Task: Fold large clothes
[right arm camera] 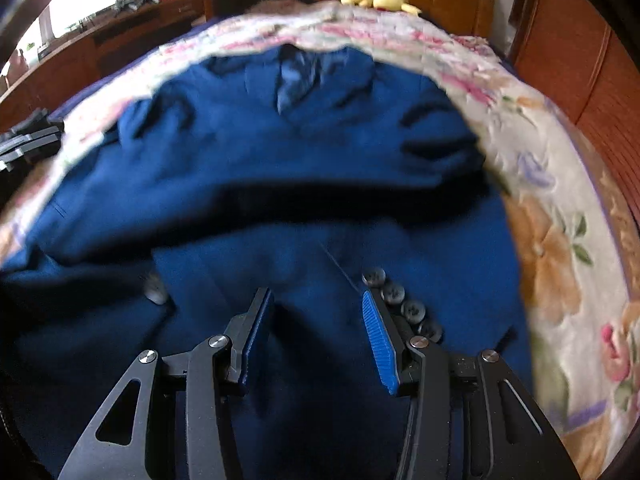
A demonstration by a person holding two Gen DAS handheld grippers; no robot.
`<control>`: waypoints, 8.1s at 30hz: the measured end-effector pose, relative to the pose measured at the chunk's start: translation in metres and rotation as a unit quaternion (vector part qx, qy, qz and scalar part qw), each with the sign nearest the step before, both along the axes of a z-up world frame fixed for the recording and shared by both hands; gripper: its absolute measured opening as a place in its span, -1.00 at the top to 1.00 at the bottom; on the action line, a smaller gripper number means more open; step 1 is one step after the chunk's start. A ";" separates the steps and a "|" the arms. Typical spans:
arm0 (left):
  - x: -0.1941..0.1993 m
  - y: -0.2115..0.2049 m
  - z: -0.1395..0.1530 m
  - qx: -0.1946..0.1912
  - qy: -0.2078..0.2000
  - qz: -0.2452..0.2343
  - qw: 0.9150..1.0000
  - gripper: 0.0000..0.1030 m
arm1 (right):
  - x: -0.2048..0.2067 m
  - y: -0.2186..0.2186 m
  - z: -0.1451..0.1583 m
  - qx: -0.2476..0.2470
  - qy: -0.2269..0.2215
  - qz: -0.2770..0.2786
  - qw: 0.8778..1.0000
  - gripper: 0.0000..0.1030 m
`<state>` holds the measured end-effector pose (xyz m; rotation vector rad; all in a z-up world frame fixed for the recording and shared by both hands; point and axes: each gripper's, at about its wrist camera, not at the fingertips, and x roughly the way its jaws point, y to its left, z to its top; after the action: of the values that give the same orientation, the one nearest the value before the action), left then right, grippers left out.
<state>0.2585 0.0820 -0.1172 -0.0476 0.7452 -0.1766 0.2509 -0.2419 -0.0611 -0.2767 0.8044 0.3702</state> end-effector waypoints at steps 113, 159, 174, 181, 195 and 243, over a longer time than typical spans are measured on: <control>-0.089 -0.113 -0.030 0.015 0.082 -0.063 0.994 0.34 | -0.026 -0.108 -0.037 0.080 -0.032 -0.082 0.993 -0.05; -0.166 0.023 -0.007 0.034 0.084 0.064 0.994 0.29 | -0.022 -0.108 -0.040 0.079 -0.026 -0.080 0.993 -0.08; -0.172 0.025 -0.023 0.023 0.089 0.064 0.994 0.27 | -0.021 -0.108 -0.040 0.077 -0.027 -0.080 0.993 -0.09; -0.176 0.028 -0.024 0.009 0.085 0.068 0.994 0.25 | -0.024 -0.103 -0.037 0.049 -0.027 -0.083 0.995 -0.10; -0.183 0.024 -0.026 0.022 0.078 0.063 0.995 0.24 | -0.115 -0.152 -0.024 -0.004 0.014 -0.038 0.999 -0.45; -0.303 -0.026 0.236 -0.017 -0.219 -0.037 0.975 0.91 | -0.369 -0.191 0.154 0.160 -0.239 0.011 0.958 0.83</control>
<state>-0.0448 0.0558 0.1189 -0.0122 0.3043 -0.2611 -0.1182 -0.4325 0.0934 -0.0651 0.2574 0.4266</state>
